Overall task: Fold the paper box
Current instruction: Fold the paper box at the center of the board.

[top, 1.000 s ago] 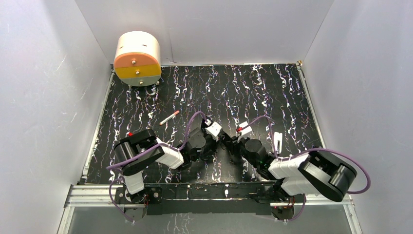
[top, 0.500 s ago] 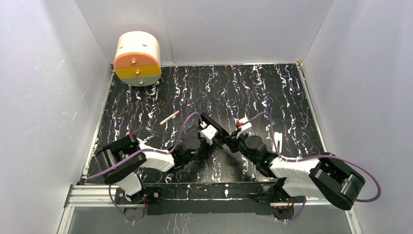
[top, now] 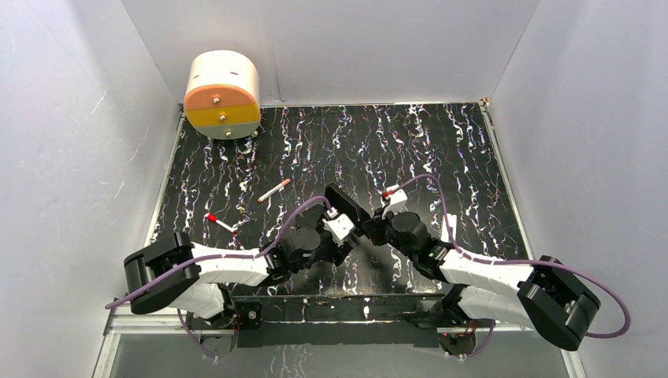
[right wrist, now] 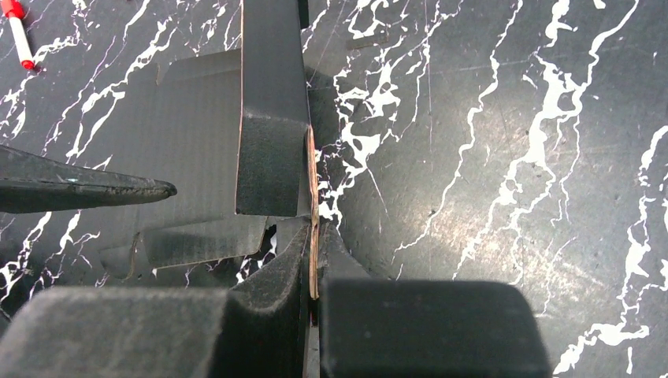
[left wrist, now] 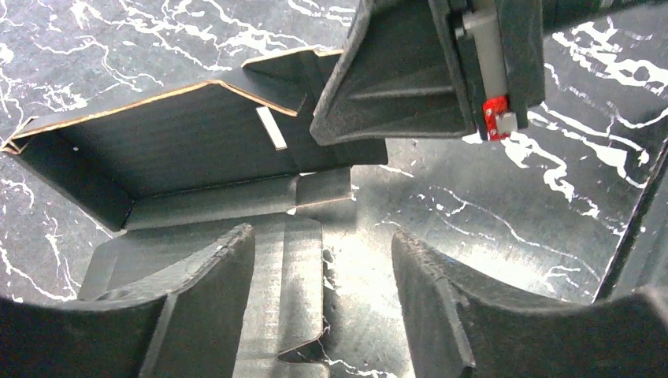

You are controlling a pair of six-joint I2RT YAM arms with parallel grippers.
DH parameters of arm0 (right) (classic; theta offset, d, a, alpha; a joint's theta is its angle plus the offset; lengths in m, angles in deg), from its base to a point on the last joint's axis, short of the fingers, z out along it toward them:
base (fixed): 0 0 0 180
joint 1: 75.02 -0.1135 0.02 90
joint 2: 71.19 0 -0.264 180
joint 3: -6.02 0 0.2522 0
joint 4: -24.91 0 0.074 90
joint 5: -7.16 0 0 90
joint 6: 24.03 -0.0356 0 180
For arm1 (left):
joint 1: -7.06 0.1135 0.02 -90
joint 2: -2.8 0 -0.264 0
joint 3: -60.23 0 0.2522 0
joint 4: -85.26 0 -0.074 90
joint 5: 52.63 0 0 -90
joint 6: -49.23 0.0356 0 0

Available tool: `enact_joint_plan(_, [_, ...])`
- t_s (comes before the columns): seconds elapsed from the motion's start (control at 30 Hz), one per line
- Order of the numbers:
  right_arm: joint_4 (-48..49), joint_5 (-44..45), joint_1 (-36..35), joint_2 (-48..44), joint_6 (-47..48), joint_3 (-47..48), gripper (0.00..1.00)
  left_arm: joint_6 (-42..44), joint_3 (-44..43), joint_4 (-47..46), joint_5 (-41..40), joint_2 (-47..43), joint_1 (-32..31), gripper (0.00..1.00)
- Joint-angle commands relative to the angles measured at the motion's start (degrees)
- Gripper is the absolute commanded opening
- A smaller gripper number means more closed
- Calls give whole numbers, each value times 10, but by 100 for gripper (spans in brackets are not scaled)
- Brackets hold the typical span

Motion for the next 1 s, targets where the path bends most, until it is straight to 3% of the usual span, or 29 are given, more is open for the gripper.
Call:
enact_joint_plan(0.0, [-33,3,-1,-18,-35,35,6,72,-16,9,-44,15,-18,64])
enact_joint_plan(0.33, [-55,-4,-1,-18,-55,51,6,148,-55,-65,-115,118,-55,67])
enact_joint_plan(0.53, [-52,-8,-2,-17,-56,50,6,169,-76,-105,-153,171,-60,63])
enact_joint_plan(0.7, [-52,-9,-2,-22,-53,48,6,170,-89,-119,-180,191,-60,51])
enact_joint_plan(0.83, [-51,-9,-1,-27,-48,46,6,163,-90,-127,-197,196,-60,29])
enact_joint_plan(0.97, [-46,-13,-1,-30,-42,40,6,143,-86,-129,-199,195,-60,15])
